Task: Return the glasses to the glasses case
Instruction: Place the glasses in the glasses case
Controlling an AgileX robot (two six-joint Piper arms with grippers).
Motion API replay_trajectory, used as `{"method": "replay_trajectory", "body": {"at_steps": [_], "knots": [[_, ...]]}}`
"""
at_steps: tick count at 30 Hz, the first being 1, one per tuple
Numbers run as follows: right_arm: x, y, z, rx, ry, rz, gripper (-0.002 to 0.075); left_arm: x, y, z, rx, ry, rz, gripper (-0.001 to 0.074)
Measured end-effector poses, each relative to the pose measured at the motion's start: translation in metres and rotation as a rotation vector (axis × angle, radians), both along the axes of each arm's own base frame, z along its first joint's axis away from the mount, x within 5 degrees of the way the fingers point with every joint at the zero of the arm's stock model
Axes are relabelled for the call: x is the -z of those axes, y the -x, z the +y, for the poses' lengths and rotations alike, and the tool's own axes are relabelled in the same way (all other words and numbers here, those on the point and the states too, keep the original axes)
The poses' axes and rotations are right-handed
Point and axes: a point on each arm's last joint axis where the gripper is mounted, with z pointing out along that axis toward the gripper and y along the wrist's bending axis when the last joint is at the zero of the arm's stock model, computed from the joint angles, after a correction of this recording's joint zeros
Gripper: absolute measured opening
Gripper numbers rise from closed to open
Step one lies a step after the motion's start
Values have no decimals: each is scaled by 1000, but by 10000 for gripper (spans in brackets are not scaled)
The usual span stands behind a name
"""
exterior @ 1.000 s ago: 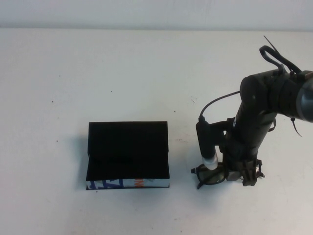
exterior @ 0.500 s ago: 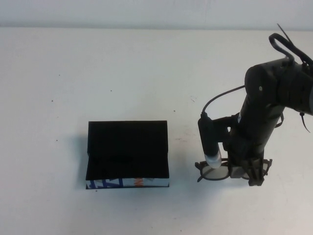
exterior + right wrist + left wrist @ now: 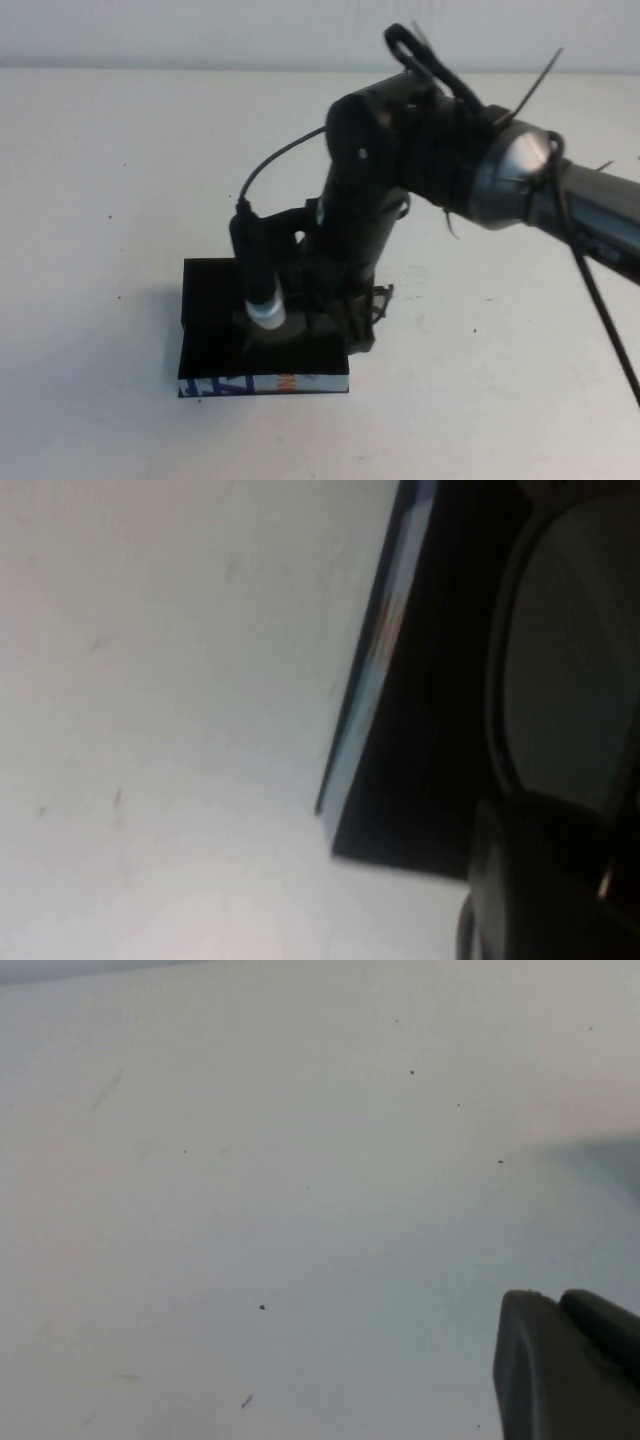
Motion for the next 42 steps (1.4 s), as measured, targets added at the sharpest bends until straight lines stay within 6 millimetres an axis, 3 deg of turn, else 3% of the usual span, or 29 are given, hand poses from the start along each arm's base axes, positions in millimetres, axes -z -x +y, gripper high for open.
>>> {"method": "replay_trajectory", "body": {"at_steps": [4, 9, 22, 42], "knots": [[18, -9, 32, -8, -26, 21, 68, 0, 0, 0, 0, 0, 0, 1], [39, -14, 48, 0, -34, 66, 68, 0, 0, 0, 0, 0, 0, 1], [57, -18, 54, 48, -24, 112, 68, 0, 0, 0, 0, 0, 0, 1], [55, -20, 58, 159, -52, 148, 67, 0, 0, 0, 0, 0, 0, 1]]}}
